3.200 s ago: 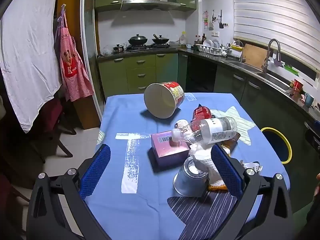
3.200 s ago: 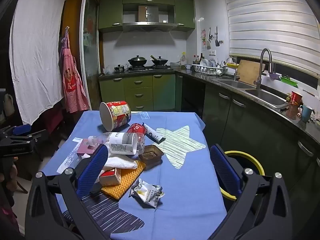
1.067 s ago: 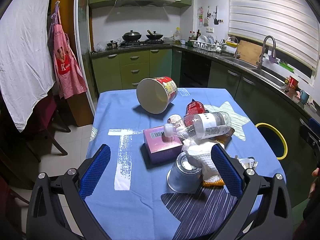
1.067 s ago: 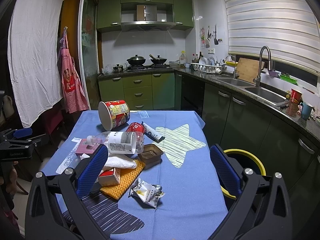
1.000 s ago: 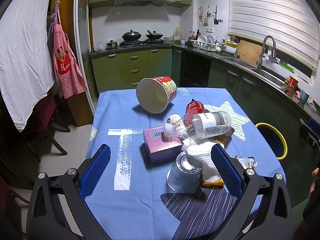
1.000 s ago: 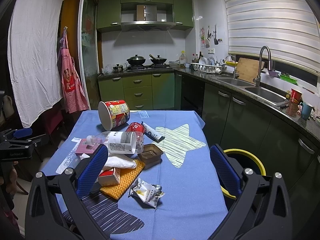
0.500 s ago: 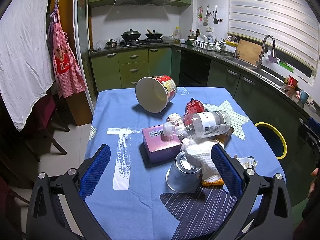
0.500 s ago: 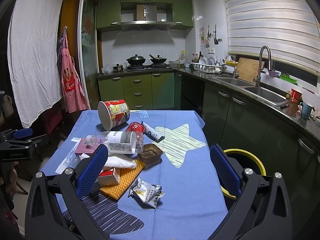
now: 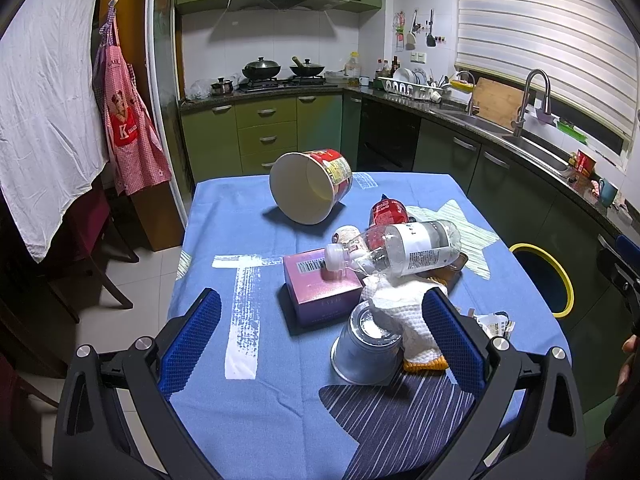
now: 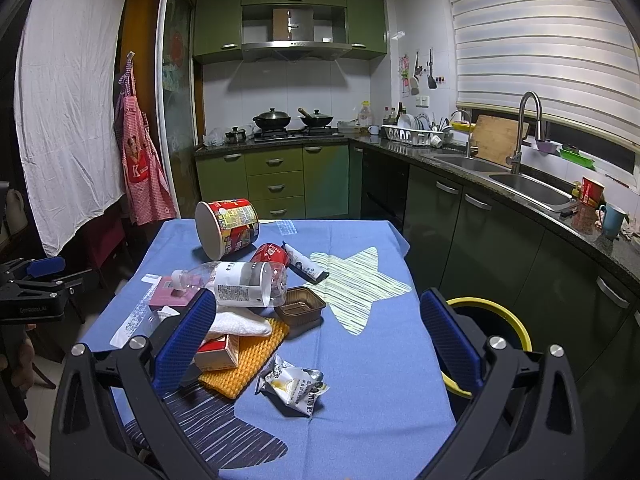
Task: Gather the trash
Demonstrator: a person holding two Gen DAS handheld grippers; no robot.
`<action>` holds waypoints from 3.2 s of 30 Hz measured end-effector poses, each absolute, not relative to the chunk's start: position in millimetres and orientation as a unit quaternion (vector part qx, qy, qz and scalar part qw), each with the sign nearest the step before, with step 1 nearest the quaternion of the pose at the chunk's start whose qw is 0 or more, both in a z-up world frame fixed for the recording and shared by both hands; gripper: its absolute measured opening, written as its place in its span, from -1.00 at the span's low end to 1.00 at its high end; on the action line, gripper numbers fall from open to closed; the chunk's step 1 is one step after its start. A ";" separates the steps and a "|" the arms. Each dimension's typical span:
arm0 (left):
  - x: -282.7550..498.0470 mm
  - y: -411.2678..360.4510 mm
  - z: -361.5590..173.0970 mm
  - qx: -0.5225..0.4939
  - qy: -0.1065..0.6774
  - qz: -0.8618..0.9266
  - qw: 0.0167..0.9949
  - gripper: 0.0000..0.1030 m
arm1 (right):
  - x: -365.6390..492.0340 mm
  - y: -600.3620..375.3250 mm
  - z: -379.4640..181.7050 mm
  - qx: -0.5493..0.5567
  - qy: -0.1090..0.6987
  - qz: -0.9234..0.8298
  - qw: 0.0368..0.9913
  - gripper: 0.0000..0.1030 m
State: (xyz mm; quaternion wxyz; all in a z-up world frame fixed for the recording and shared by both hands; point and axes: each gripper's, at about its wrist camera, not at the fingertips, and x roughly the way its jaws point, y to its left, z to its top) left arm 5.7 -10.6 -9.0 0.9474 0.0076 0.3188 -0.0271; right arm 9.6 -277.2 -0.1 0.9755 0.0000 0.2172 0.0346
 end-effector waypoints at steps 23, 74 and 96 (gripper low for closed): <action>253.6 94.3 -91.8 -0.016 0.376 0.095 0.922 0.93 | 233.0 -161.2 37.3 -0.117 0.290 0.153 0.937 0.57; 276.4 103.9 -147.3 -0.028 0.423 0.074 0.903 0.93 | 373.2 -273.5 15.4 -0.007 0.507 0.105 0.855 -0.94; 276.6 94.2 -146.7 -0.018 0.411 0.062 0.909 0.93 | 233.8 -609.3 -183.0 0.171 0.639 -0.134 0.738 -0.93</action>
